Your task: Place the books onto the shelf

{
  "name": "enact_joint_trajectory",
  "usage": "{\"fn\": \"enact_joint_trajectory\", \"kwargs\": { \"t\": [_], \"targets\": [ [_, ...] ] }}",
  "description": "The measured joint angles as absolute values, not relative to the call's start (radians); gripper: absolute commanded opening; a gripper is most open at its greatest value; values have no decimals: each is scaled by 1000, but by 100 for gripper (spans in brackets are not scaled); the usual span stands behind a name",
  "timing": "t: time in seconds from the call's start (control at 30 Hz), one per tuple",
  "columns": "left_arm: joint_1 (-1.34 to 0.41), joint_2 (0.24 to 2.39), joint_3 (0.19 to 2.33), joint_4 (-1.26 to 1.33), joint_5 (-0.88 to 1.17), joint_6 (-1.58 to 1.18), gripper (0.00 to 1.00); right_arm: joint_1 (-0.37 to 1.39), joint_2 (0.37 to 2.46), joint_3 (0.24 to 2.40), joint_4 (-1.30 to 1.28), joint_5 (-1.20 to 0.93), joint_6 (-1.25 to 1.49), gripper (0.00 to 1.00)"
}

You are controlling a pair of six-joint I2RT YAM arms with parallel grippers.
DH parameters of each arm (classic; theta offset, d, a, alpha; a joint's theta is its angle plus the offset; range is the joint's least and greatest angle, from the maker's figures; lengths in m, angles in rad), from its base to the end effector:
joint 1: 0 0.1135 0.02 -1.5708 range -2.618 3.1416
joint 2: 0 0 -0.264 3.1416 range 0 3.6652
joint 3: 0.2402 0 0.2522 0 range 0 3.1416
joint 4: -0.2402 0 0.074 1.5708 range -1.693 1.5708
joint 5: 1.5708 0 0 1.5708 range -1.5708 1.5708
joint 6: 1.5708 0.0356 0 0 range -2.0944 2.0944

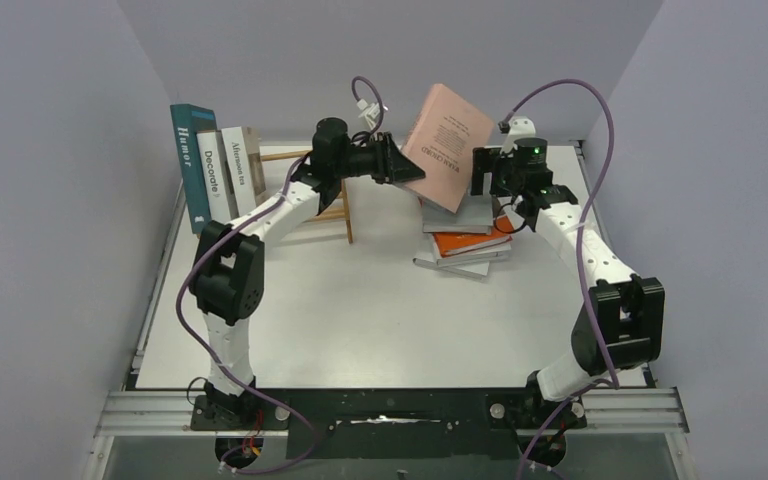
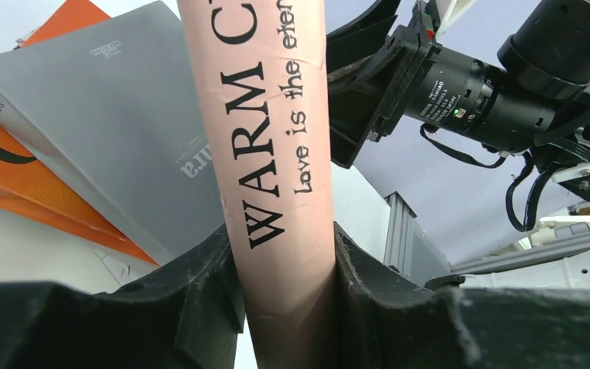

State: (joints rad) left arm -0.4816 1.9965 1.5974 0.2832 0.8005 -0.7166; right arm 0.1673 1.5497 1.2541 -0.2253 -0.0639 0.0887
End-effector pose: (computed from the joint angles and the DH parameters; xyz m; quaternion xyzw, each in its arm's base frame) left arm 0.4102 -0.2432 0.3026 0.1767 0.7135 -0.5857 0.3416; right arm 0.3558 0.0624 0.3090 -0.0500 0.8636 0.0914 0.4933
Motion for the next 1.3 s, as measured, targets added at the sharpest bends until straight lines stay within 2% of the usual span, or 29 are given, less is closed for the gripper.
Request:
{"fn": "enact_joint_trajectory", "kwargs": {
  "t": [0.07, 0.2, 0.33, 0.5, 0.7, 0.8, 0.97, 1.3],
  "targets": [
    [-479, 1985, 1597, 271, 793, -709, 22, 168, 1546, 1254, -225, -62, 89, 98],
    [-476, 1948, 1597, 252, 783, -694, 16, 176, 1536, 1254, -224, -54, 94, 98],
    [-474, 1863, 1597, 192, 749, -665, 0, 187, 1504, 1254, -221, -40, 109, 98],
    [-482, 1667, 1597, 47, 543, -526, 0, 198, 1428, 1227, -210, -14, 129, 98],
    [-473, 1323, 1457, 19, 122, -366, 0, 198, 1360, 1192, -211, 1, 145, 98],
    [-434, 1224, 1389, 28, -54, -305, 0, 198, 1358, 1187, -210, 0, 149, 98],
    [-319, 1217, 1232, 68, -200, -259, 0, 198, 1358, 1170, -218, -4, 159, 98],
    [-261, 1352, 1009, 72, -254, -222, 0, 198, 1357, 1166, -227, -9, 167, 98]
  ]
}}
